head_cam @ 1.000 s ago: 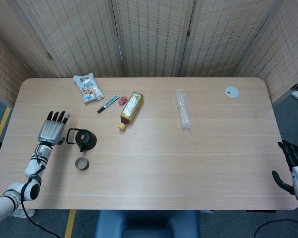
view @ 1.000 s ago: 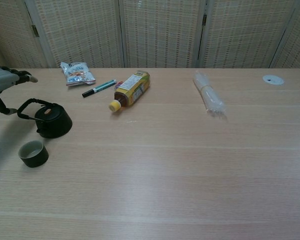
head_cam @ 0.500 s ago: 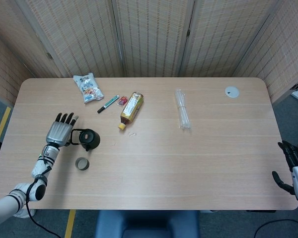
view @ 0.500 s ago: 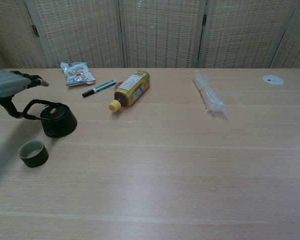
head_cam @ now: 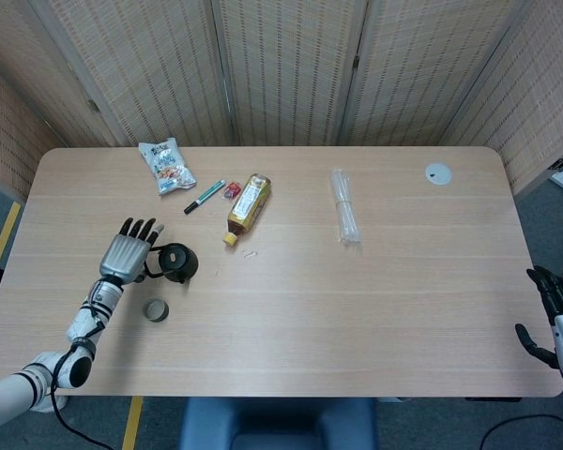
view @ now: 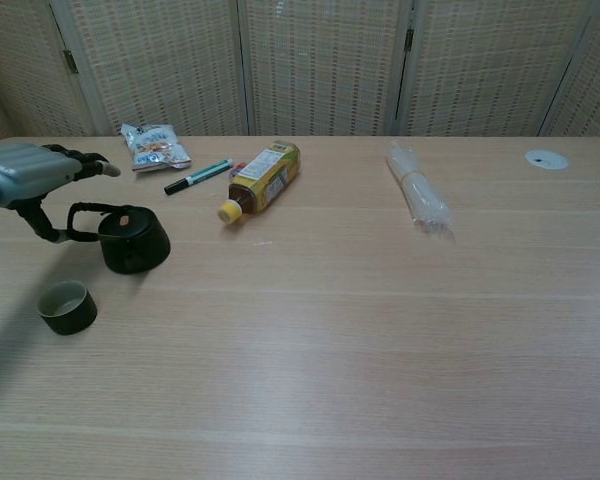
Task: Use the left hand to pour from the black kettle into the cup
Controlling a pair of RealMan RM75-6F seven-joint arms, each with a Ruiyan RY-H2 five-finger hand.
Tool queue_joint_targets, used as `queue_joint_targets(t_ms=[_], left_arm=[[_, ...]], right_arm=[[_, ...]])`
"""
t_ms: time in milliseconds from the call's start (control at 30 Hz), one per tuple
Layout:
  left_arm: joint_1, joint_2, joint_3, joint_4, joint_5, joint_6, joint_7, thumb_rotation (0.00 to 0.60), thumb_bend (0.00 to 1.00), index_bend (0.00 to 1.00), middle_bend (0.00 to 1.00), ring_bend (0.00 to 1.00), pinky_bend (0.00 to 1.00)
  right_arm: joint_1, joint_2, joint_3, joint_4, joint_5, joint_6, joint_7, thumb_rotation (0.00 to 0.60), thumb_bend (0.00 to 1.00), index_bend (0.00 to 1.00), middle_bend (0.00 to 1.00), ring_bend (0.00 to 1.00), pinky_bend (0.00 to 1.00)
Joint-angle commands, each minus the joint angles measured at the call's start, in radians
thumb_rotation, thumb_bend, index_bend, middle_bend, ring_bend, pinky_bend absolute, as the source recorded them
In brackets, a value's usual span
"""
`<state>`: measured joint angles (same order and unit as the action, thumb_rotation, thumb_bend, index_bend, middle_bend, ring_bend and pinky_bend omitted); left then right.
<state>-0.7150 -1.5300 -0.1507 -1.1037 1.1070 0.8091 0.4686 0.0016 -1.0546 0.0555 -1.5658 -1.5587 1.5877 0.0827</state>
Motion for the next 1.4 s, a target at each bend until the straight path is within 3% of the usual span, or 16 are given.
queue_joint_targets(t_ms=[33, 367, 733, 933, 1133, 1400], left_arm=[[-0.006, 0.011, 0.007, -0.043, -0.007, 0.012, 0.029, 0.600, 0.35, 0.02, 0.03, 0.04, 0.00], [-0.045, 0.000, 0.009, -0.113, -0.058, 0.019, 0.132, 0.600, 0.35, 0.03, 0.04, 0.06, 0.00], [-0.104, -0.064, -0.004, -0.054, -0.151, 0.004, 0.219, 0.600, 0.35, 0.03, 0.05, 0.06, 0.00], [-0.105, -0.048, 0.005, -0.072, -0.196, 0.005, 0.236, 0.600, 0.35, 0.03, 0.05, 0.06, 0.00], [-0.080, 0.000, 0.036, -0.145, -0.177, 0.037, 0.222, 0.600, 0.35, 0.04, 0.06, 0.06, 0.00], [-0.047, 0.090, 0.070, -0.267, -0.077, 0.078, 0.148, 0.600, 0.35, 0.10, 0.10, 0.10, 0.00]], right_arm=[[0.000, 0.000, 0.000, 0.000, -0.001, -0.001, 0.003, 0.600, 0.35, 0.07, 0.12, 0.14, 0.00], [-0.001, 0.001, -0.002, 0.009, 0.003, -0.004, 0.020, 0.600, 0.35, 0.07, 0.12, 0.14, 0.00], [-0.007, -0.001, -0.004, 0.021, 0.005, -0.001, 0.034, 0.600, 0.35, 0.07, 0.12, 0.14, 0.00], [-0.011, -0.003, -0.004, 0.023, 0.008, 0.002, 0.037, 0.600, 0.35, 0.07, 0.12, 0.15, 0.00], [-0.007, -0.003, -0.002, 0.020, 0.003, 0.002, 0.032, 0.600, 0.35, 0.07, 0.12, 0.15, 0.00], [-0.004, 0.000, -0.003, 0.012, -0.008, 0.004, 0.032, 0.600, 0.35, 0.07, 0.12, 0.15, 0.00]])
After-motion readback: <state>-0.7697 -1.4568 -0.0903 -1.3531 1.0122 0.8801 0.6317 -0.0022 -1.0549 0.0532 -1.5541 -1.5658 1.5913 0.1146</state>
